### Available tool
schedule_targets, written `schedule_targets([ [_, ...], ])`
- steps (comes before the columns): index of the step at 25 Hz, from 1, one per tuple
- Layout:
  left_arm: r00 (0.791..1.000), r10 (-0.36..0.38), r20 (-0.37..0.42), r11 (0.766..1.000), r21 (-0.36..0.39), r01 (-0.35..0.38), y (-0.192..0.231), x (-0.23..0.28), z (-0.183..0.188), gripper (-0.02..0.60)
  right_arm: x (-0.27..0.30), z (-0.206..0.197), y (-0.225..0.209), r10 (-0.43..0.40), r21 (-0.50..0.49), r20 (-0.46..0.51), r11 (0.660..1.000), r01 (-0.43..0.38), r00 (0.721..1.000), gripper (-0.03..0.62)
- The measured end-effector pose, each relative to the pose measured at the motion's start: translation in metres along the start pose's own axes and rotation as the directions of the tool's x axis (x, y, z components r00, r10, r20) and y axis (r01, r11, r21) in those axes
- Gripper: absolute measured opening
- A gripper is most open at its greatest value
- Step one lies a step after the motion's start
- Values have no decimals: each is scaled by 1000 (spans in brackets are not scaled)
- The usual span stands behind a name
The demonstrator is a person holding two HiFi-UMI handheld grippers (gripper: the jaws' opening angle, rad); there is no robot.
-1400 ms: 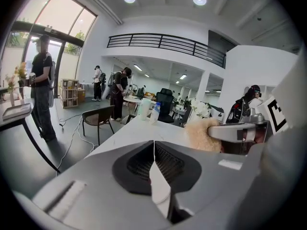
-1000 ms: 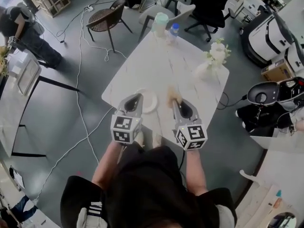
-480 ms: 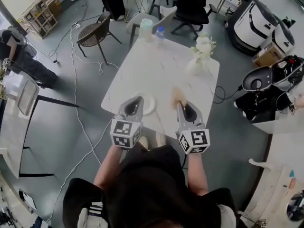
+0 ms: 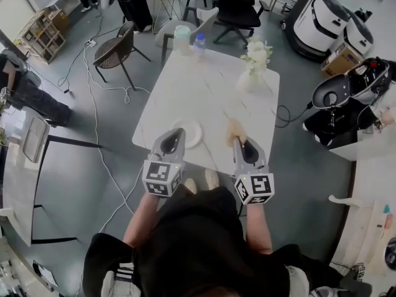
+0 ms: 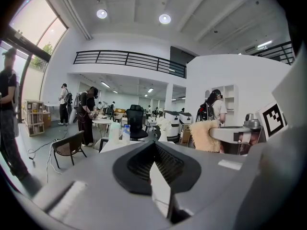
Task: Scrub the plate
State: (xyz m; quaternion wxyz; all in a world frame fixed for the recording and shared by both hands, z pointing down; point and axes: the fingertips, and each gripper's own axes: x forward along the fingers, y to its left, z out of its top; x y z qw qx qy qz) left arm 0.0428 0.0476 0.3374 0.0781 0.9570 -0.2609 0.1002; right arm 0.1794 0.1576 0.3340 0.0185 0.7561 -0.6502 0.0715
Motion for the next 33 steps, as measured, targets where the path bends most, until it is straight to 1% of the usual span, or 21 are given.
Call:
schedule_targets([
  [4, 1000, -7, -12, 1000, 2, 7, -2, -8, -6, 6, -8, -6, 4, -15, 7, -2, 1000, 15, 1000, 49],
  [8, 1000, -9, -17, 1000, 10, 9, -1, -13, -13, 6, -11, -11, 9, -14, 6, -13, 1000, 14, 1000, 49],
  [11, 1000, -3, -22, 1000, -5, 3, -2, -16, -11, 6, -11, -13, 10, -10, 1, -18, 1000, 10, 1000, 49],
  [18, 1000, -3, -16, 1000, 16, 4, -2, -18, -17, 6, -13, -12, 12, -4, 1, -18, 1000, 4, 1000, 49],
  [25, 1000, 2, -25, 1000, -4, -2, -1, -18, -13, 6, -11, -12, 13, 0, 5, -17, 1000, 0, 1000, 49],
  [33, 1000, -6, -24, 1000, 2, 6, 2, -18, -19, 6, -10, -14, 14, -7, 8, -17, 1000, 8, 1000, 49],
])
